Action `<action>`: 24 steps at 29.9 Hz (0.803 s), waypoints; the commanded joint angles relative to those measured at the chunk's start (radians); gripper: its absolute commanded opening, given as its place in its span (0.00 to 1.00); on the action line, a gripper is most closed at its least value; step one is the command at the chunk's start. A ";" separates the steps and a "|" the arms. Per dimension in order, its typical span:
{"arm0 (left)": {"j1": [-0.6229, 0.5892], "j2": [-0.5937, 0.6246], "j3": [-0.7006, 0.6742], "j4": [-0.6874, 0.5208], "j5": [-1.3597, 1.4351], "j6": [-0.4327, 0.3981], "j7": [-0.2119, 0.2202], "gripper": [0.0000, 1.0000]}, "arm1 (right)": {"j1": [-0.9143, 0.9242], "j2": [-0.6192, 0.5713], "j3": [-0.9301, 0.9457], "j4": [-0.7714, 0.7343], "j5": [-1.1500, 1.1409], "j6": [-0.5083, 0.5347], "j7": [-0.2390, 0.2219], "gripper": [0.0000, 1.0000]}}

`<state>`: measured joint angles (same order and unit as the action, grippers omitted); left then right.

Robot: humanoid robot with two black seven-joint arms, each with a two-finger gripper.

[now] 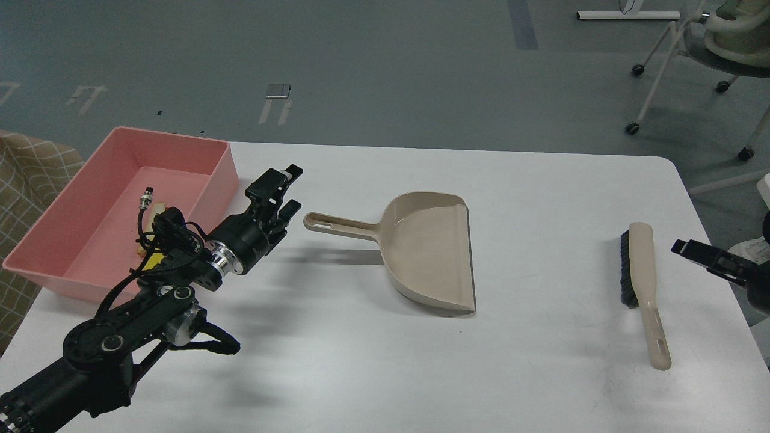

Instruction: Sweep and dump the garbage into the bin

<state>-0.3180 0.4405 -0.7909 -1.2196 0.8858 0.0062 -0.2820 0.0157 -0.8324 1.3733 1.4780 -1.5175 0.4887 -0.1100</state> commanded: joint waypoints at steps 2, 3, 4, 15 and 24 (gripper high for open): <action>-0.009 0.046 -0.008 -0.038 -0.036 0.000 0.000 0.89 | -0.002 0.042 0.142 0.044 0.002 0.000 -0.008 0.99; -0.012 0.056 -0.011 -0.041 -0.050 0.000 -0.002 0.90 | -0.003 0.052 0.179 0.057 0.011 0.000 -0.010 1.00; -0.012 0.064 -0.017 -0.043 -0.057 0.000 -0.006 0.90 | -0.002 0.056 0.194 0.061 0.023 0.000 -0.011 1.00; 0.001 0.150 -0.347 -0.141 -0.171 -0.084 -0.016 0.97 | 0.107 0.295 0.391 0.044 0.318 -0.016 -0.005 1.00; 0.004 0.150 -0.496 -0.066 -0.389 -0.215 -0.008 0.98 | 0.219 0.585 0.392 0.044 0.359 -0.190 -0.003 1.00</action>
<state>-0.3150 0.5908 -1.2737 -1.3212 0.5619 -0.1946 -0.2890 0.2198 -0.3511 1.7649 1.5214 -1.1744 0.3364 -0.1134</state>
